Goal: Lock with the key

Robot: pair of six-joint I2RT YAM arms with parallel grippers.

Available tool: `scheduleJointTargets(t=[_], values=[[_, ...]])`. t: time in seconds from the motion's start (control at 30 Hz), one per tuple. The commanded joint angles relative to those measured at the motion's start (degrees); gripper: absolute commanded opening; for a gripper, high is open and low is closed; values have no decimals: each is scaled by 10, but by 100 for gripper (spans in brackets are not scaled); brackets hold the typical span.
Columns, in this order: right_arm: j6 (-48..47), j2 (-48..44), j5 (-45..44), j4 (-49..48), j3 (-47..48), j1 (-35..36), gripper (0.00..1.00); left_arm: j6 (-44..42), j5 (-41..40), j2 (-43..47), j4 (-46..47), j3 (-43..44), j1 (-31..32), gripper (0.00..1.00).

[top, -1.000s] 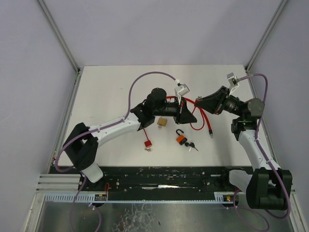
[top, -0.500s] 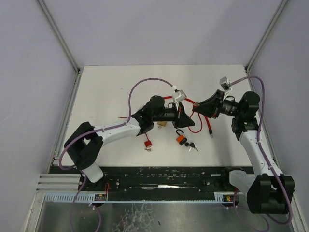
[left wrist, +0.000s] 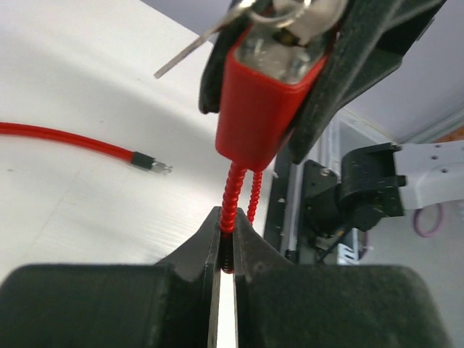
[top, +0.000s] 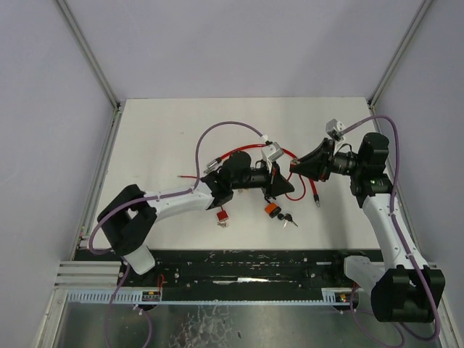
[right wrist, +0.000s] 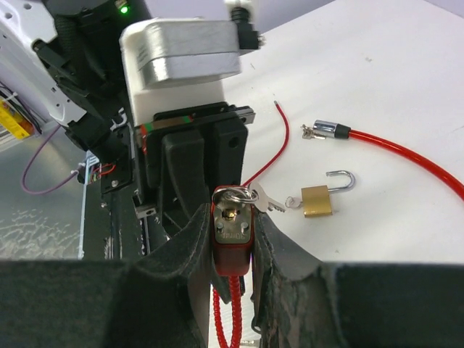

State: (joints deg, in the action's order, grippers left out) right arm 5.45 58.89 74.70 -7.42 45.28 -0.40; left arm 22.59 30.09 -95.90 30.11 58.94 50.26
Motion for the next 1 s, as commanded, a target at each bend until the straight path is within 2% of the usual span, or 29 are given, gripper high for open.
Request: scheduleJointTargets(t=[0.0,0.17,0.33,0.43,0.5,0.8,0.9,0.97], values=[[-37,14,28,118,26,11,9,-129,-119,78,90,19,11,0],[-82,21,10,190,68,10,26,-149,-127,107,89,-19,11,0],[-121,29,4,260,112,6,50,-168,-130,118,58,-25,11,0],[-192,40,-3,358,166,5,64,-174,-133,124,47,-28,11,0],[-262,48,-10,446,209,3,69,-177,-135,130,41,-30,11,0],[-492,92,-55,747,411,-3,74,-197,-168,149,-50,-15,11,0],[-506,98,-56,786,447,-3,74,-200,-190,147,-93,-2,11,0],[-476,99,-48,768,453,-3,74,-198,-217,144,-126,9,11,0]])
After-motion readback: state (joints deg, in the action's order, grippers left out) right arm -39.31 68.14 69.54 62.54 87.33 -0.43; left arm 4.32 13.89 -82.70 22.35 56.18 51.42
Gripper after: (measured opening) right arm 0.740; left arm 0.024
